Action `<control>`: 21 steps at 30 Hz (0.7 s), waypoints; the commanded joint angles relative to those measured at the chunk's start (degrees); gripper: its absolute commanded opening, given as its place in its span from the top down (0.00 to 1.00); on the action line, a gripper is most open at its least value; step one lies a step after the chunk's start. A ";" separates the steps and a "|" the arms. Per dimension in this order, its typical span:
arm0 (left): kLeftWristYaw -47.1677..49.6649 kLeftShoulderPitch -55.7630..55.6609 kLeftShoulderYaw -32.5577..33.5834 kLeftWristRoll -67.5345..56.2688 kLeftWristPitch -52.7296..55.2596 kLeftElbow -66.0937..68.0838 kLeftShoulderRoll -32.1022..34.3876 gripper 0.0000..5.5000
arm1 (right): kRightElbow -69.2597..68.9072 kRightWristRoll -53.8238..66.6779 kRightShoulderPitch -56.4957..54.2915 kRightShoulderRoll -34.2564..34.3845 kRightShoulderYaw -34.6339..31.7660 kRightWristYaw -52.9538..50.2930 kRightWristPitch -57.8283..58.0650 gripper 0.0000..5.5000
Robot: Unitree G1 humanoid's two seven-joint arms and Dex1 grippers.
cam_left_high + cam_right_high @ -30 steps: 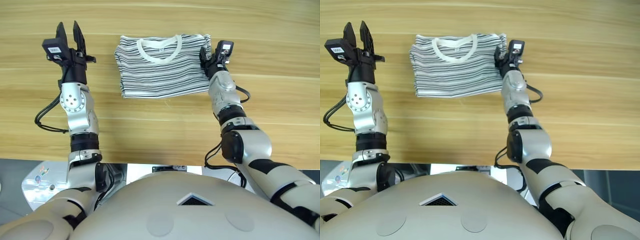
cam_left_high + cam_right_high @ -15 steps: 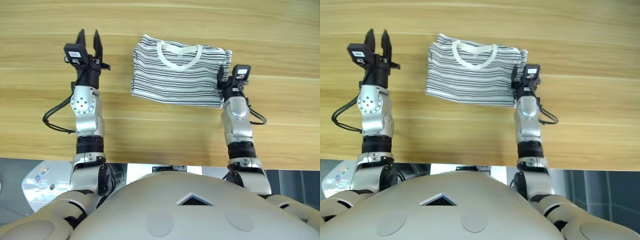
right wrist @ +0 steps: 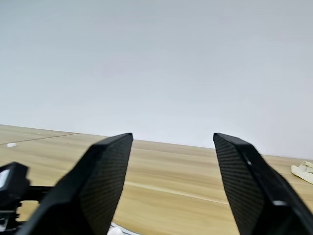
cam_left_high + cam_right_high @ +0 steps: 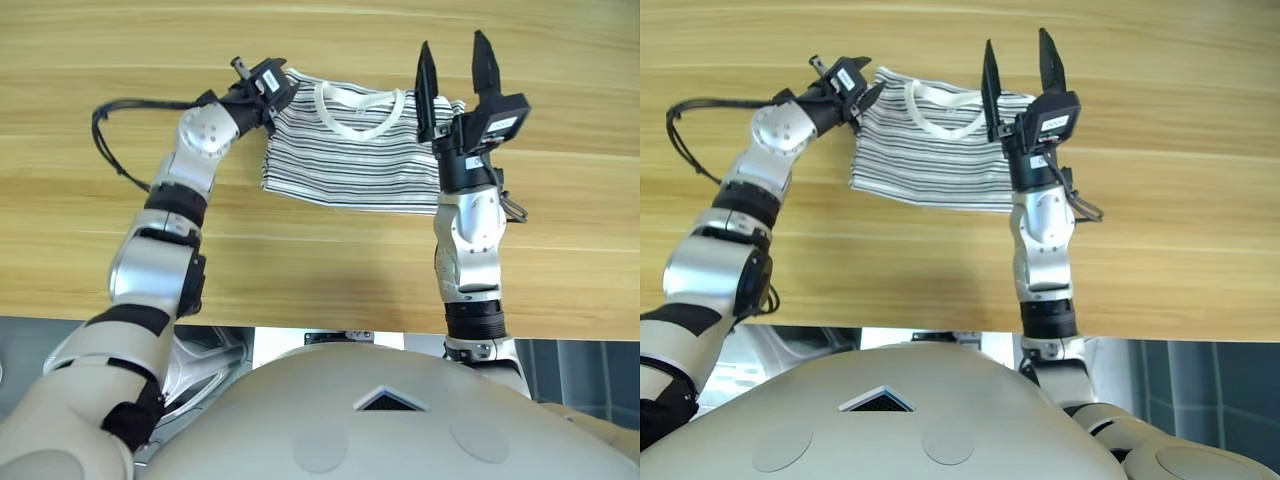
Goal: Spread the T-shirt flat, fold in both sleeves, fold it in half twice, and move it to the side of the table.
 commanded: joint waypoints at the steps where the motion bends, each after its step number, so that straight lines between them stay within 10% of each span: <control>1: -7.54 -1.62 -2.06 0.47 5.58 6.34 -2.75 0.66 | -0.49 -0.38 -0.85 0.42 0.24 0.02 0.37 0.45; 8: -13.14 9.01 -0.56 -4.30 13.57 2.36 -3.41 0.66 | -2.87 -1.13 0.05 1.33 0.24 -1.59 2.77 0.45; 21: -10.25 78.67 4.11 -29.42 50.88 -86.95 6.40 0.66 | -0.30 -9.45 4.56 -5.60 -0.75 -1.81 4.65 0.45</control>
